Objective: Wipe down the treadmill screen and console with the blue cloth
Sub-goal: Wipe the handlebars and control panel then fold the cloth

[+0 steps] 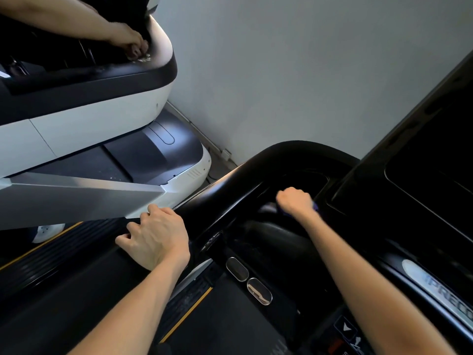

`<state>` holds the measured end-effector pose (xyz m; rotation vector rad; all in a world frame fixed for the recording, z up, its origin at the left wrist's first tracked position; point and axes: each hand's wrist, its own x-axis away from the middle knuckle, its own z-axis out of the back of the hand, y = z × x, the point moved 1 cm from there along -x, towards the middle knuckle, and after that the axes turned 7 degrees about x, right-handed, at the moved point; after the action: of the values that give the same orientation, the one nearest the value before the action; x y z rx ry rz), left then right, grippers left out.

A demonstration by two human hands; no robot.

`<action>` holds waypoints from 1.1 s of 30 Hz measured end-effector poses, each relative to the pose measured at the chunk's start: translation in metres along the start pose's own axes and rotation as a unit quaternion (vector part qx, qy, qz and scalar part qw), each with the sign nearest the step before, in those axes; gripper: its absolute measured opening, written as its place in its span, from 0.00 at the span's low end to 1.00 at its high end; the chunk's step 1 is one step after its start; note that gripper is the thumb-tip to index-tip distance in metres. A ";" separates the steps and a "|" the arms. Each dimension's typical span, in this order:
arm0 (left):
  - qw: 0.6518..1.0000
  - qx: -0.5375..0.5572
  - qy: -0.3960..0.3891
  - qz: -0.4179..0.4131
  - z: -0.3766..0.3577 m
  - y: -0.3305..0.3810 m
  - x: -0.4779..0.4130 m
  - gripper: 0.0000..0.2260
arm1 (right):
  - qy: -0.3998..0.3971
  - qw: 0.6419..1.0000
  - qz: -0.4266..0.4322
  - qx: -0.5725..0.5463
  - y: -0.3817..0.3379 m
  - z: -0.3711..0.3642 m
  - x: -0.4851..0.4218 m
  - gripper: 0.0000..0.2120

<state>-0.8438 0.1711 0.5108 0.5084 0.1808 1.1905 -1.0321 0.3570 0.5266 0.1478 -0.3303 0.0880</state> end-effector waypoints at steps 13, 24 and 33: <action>0.999 0.025 0.019 -0.030 -0.001 0.000 0.002 0.18 | 0.281 0.951 0.113 0.061 0.017 -0.049 0.044 0.19; 0.999 0.008 0.006 -0.037 -0.003 0.000 -0.002 0.20 | 0.244 0.959 0.138 0.043 -0.002 -0.049 0.047 0.20; 0.999 0.014 0.001 -0.044 0.001 0.001 0.000 0.20 | 0.230 0.961 0.151 -0.027 0.007 -0.050 0.062 0.22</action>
<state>-0.8442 0.1715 0.5119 0.5189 0.2206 1.1043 -0.9584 0.3760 0.5014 0.0186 0.1127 0.4079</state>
